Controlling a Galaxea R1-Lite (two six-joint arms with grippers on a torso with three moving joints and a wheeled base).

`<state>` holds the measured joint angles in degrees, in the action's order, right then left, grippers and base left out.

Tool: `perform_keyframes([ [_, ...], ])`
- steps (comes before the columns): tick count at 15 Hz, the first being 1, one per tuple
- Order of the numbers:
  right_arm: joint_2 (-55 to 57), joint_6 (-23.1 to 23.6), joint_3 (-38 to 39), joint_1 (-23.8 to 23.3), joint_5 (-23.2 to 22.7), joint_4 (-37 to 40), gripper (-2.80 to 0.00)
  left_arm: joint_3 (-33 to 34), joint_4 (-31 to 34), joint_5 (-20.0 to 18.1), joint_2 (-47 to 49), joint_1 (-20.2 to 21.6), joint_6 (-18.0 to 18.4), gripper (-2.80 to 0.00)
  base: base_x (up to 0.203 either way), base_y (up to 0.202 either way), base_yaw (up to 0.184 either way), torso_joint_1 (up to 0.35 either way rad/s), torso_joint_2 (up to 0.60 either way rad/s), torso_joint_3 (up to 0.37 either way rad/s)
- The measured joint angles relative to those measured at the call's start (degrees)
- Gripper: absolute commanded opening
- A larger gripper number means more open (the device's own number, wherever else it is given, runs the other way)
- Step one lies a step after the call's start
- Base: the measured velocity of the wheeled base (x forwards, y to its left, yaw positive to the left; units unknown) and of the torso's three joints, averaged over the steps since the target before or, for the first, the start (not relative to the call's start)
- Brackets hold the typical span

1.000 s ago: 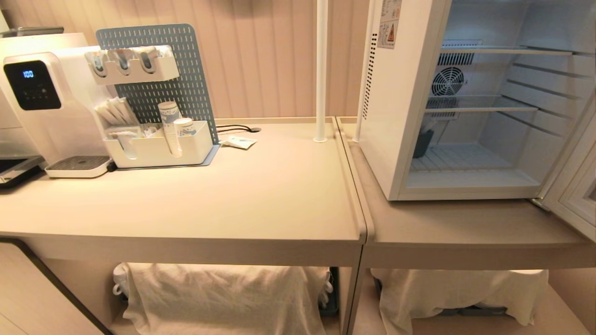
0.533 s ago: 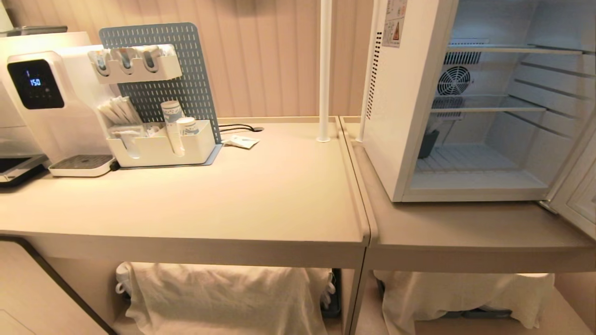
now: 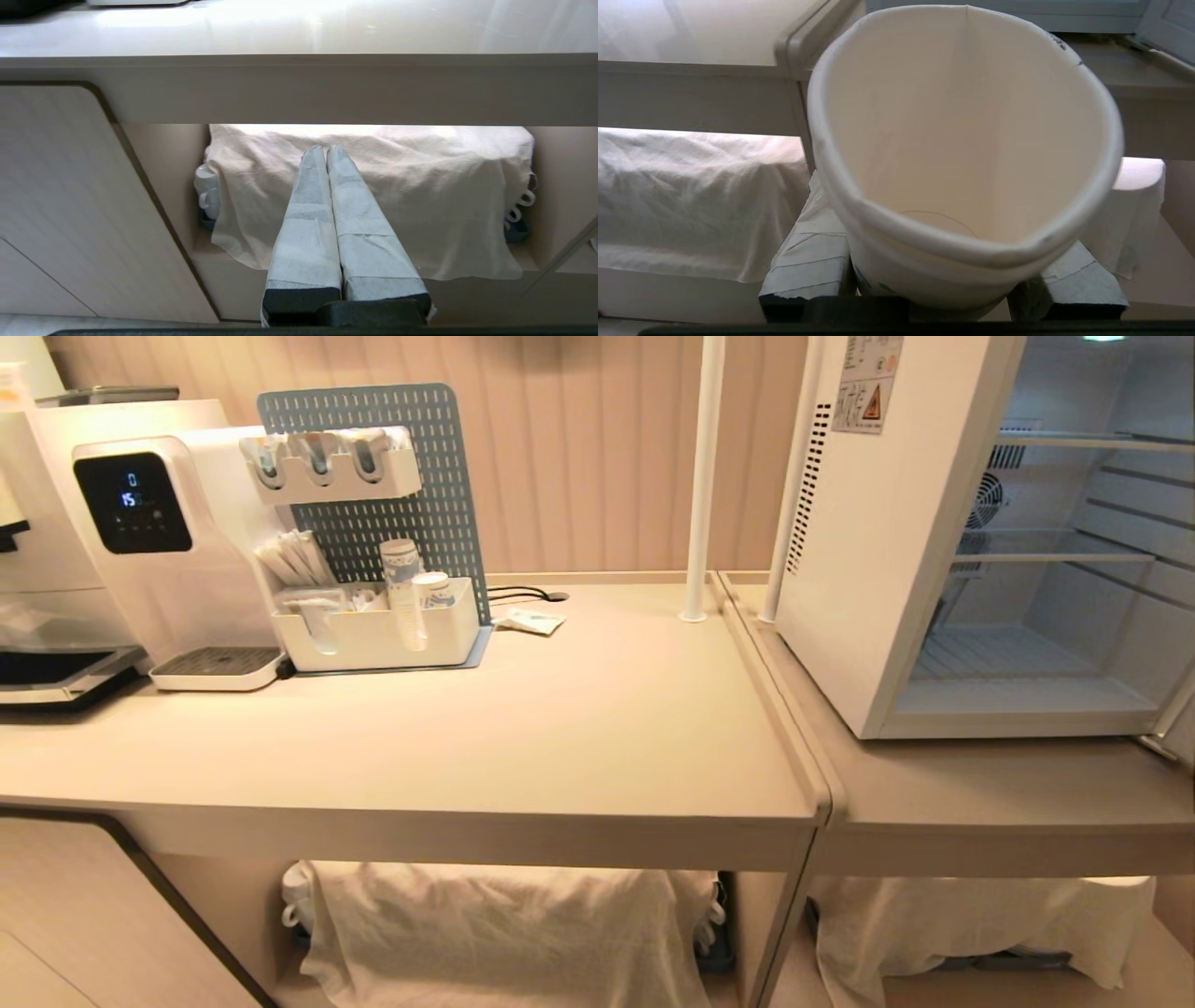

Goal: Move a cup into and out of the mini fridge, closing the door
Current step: Place the paper cup on the table

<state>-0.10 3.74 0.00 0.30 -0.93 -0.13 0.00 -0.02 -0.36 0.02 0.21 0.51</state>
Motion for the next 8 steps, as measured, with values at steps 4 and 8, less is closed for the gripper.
perform_keyframes([
  [4, 0.0, 0.1, 0.0, 0.0, 0.0, -0.1, -2.80, 0.0, -0.1, 0.1, 0.0, 0.0, -0.2, -2.80, 0.000, 0.190, 0.001, 0.003, 0.00, 0.002],
  [8, 0.0, 0.1, 0.0, 0.0, 0.0, 0.0, -2.80, 0.0, -0.2, 0.1, 0.0, -0.1, -0.4, -2.80, 0.000, 0.192, -0.002, 0.003, 0.00, 0.003],
])
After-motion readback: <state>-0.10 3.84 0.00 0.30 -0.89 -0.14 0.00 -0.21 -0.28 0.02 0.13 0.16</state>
